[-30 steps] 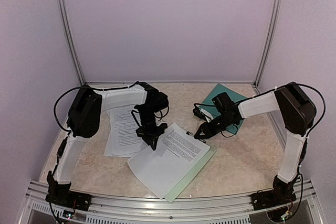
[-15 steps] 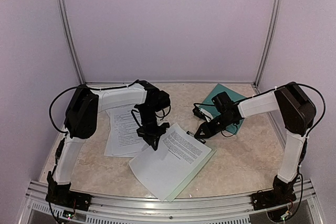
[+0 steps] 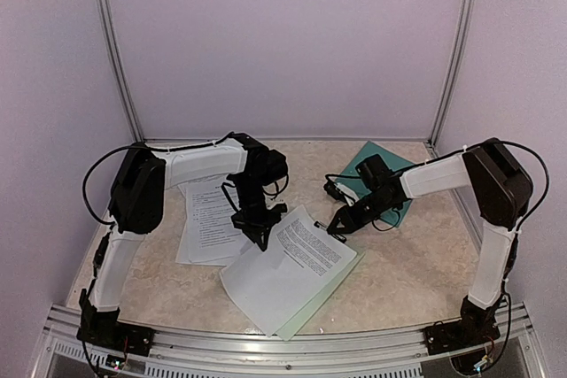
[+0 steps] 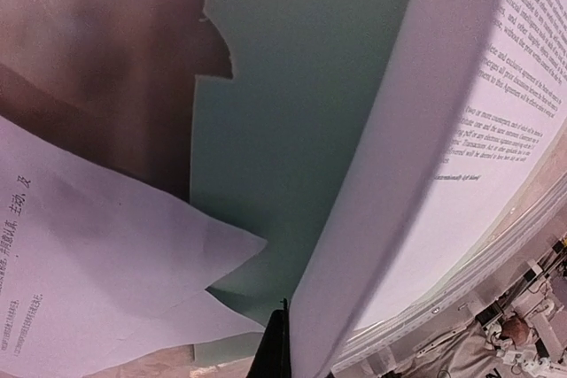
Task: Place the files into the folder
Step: Insert the file into the spring clip on the folder, then close the spring clip at the center of the board, then move the folder with files to the center of the board, then move the folder to the center of the board.
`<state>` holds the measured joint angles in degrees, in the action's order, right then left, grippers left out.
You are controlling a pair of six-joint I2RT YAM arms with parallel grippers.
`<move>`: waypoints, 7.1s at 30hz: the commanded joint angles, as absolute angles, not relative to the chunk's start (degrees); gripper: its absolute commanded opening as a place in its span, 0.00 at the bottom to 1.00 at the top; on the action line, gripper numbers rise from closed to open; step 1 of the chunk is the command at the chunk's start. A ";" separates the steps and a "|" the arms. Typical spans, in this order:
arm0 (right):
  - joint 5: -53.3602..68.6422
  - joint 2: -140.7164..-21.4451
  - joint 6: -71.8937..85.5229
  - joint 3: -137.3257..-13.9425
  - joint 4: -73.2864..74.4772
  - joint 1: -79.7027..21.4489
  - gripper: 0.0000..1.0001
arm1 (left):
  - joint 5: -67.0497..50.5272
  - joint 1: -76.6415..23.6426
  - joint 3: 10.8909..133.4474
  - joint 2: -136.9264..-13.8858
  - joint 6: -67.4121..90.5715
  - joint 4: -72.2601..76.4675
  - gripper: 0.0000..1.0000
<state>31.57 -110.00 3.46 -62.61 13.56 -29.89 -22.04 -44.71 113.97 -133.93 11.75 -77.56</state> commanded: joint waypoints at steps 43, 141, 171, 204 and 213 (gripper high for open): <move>30.52 -111.18 3.21 -64.25 15.22 -30.94 0.00 | -29.91 -44.79 115.70 -135.71 12.00 -88.97 0.00; 15.91 -109.09 0.74 -64.18 18.46 -35.00 0.47 | -19.37 -44.39 116.50 -131.90 11.99 -88.33 0.63; -12.49 -122.41 -23.21 -82.56 34.53 -37.88 0.12 | 11.69 -42.99 96.46 -102.47 23.16 -65.06 0.91; -22.74 -115.85 -12.99 -84.47 17.10 -33.12 0.77 | 8.75 -38.67 97.41 -108.25 20.79 -50.13 0.98; -23.10 -120.44 -12.63 -87.76 17.75 -32.43 0.70 | 6.85 -38.67 97.53 -110.04 21.71 -51.39 0.96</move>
